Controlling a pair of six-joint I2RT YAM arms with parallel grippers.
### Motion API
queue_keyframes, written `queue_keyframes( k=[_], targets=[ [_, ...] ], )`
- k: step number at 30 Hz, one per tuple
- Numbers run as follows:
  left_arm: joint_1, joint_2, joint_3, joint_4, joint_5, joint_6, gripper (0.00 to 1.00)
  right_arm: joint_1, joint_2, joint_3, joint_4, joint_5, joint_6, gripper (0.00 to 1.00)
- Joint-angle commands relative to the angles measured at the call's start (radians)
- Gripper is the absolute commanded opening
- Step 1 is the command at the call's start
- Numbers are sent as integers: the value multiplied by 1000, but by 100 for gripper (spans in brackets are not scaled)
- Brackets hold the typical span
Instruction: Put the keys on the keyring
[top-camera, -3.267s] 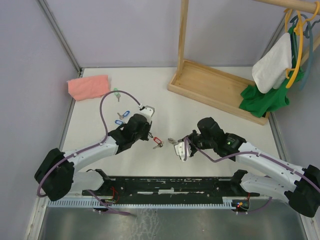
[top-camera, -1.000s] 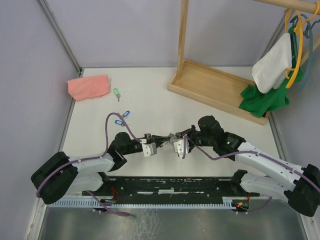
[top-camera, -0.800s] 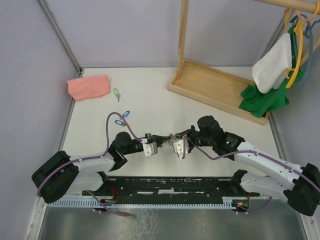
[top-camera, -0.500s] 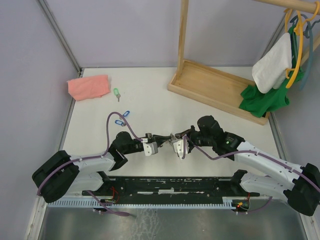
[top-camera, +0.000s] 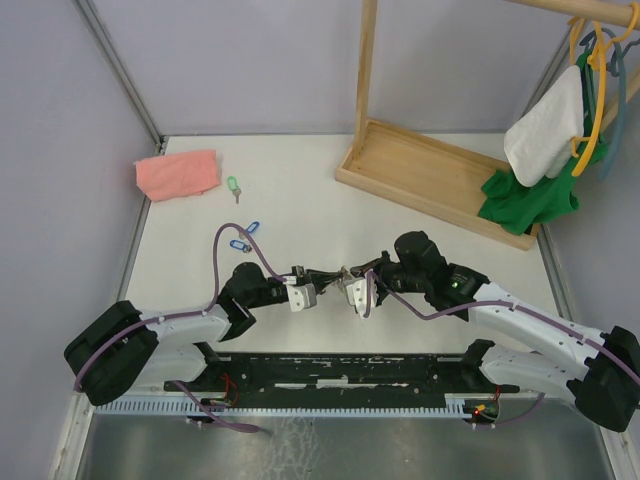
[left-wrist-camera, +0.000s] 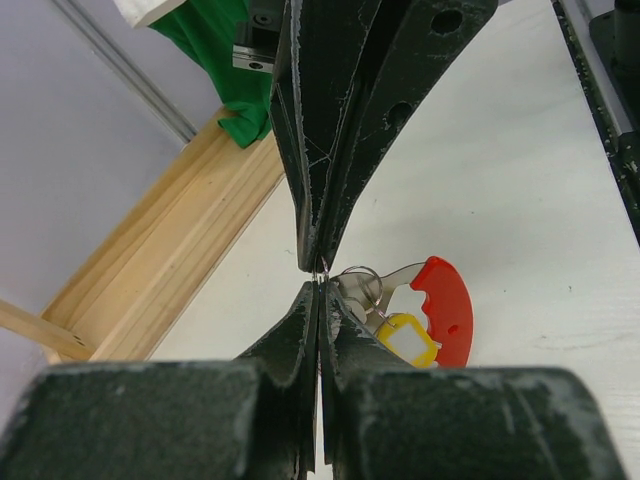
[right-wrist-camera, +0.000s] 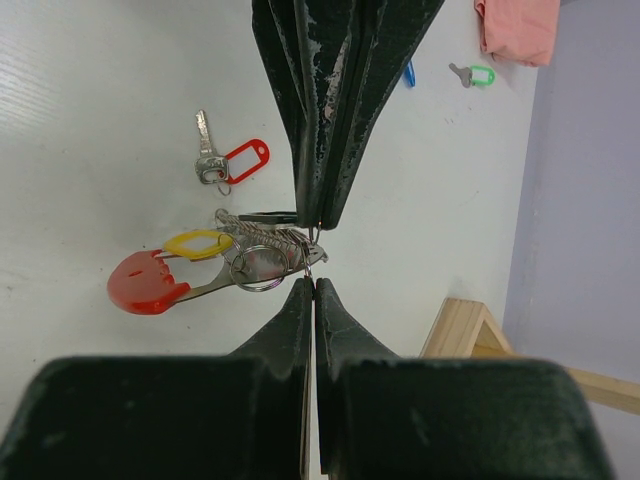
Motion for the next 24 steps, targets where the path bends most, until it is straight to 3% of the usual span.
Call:
queue_keyframes(
  k=[1,24],
  targets=[
    [-6,-8,36,25,10,42,3,3,-2,25,33,-4,15,1],
    [-5,-20,40,19,18,30,3,3,1,26,39,16,42,1]
  ],
)
